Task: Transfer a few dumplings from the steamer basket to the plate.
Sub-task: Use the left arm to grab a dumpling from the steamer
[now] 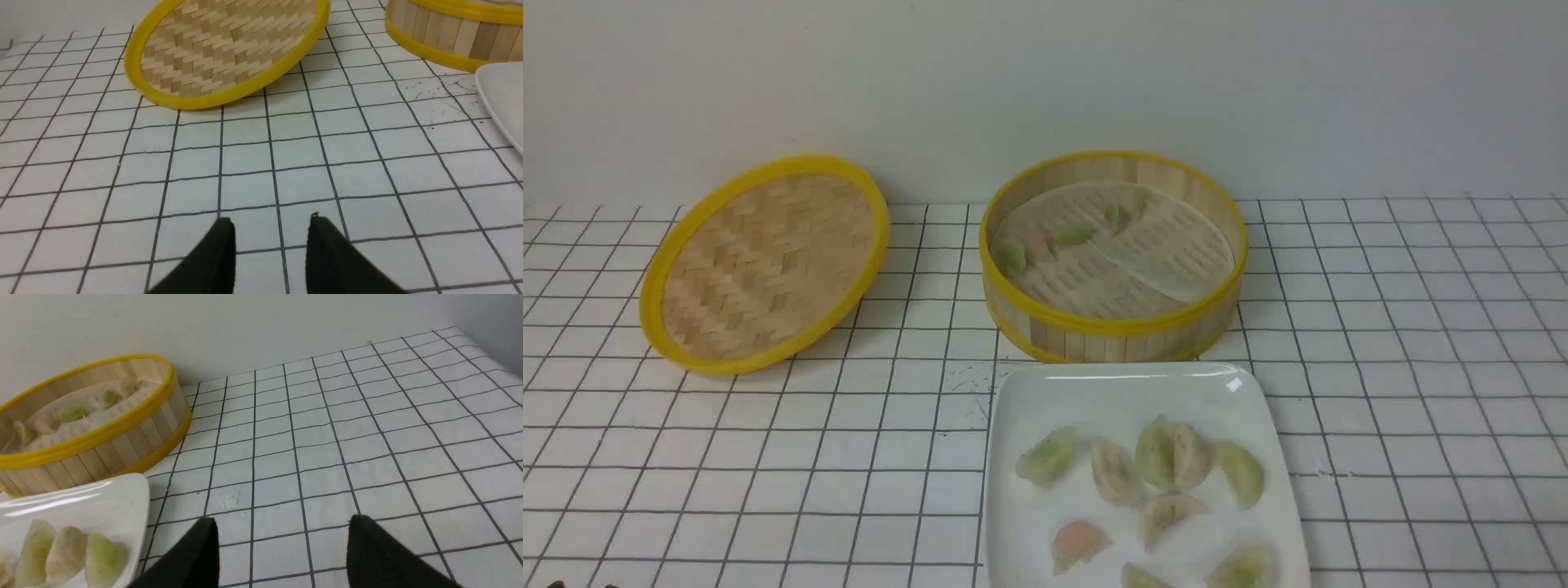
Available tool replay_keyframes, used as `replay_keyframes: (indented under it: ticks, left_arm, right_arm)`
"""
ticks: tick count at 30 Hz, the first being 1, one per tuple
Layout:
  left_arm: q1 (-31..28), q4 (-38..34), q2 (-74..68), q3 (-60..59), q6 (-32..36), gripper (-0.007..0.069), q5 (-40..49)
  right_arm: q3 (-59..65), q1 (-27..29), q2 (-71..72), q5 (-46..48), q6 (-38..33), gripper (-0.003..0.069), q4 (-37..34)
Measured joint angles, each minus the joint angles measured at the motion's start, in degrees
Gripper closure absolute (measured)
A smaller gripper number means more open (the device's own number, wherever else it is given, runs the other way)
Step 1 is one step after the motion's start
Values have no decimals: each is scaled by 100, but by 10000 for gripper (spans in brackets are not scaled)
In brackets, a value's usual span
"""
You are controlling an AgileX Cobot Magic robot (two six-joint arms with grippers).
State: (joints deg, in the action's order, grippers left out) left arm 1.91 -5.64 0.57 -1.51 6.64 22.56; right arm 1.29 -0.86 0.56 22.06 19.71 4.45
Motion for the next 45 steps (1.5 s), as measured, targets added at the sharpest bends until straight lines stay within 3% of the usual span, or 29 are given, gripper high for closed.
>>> replay_keyframes:
  ticks: [32,40,45]
  left_arm:
    - [0,0,0,0,0,400,0]
    - [0,347,0,0,160,400,0]
    - [0,411,0,0,179,400,0]
  right_arm:
    - [0,0,0,-19,0,270,-1]
    - [40,0,0,-1234,64,270,-629]
    - [40,0,0,-1494,132,270,-1034]
